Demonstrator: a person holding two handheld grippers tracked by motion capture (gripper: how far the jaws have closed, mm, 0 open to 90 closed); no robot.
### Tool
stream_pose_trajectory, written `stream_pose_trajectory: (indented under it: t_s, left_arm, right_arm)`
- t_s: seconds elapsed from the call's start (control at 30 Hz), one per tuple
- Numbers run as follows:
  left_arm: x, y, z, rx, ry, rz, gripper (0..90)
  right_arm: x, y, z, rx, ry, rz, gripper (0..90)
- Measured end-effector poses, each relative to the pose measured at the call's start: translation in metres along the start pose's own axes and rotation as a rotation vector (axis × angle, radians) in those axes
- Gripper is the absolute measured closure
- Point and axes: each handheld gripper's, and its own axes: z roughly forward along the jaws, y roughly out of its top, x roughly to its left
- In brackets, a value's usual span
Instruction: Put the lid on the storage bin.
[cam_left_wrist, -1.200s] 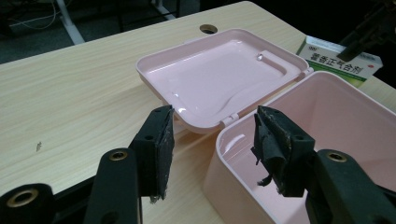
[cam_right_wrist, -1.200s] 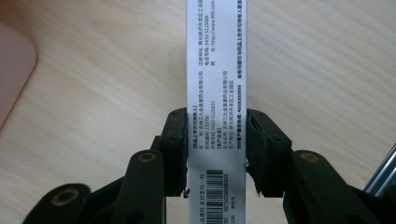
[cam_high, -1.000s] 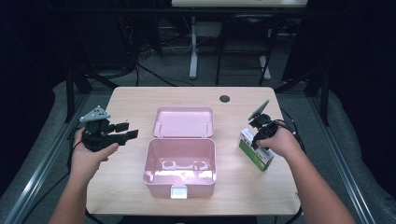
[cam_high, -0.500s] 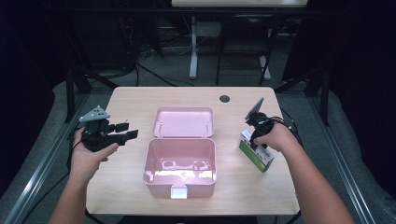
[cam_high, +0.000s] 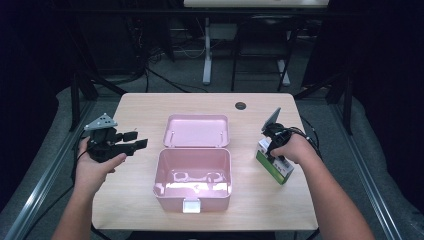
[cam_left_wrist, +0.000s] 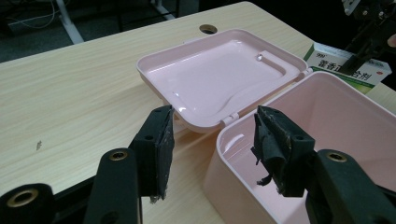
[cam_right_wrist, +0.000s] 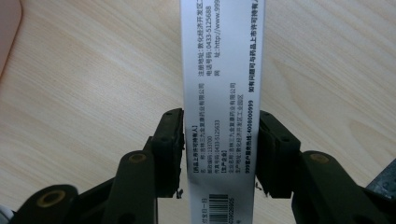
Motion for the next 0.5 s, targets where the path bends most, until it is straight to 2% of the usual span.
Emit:
stream_pose_trajectory:
  t_s: [0.03, 0.5]
  left_arm:
    - [0.0002, 0.0002, 0.0000, 0.004, -0.001, 0.005, 47.6]
    - [0.0007, -0.0003, 0.0010, 0.003, 0.000, -0.001, 47.6]
  right_arm:
    - [-0.0001, 0.0004, -0.0002, 0.013, -0.002, 0.000, 56.7]
    - [0.0006, 0.0016, 0.0016, 0.013, -0.009, 0.005, 61.0]
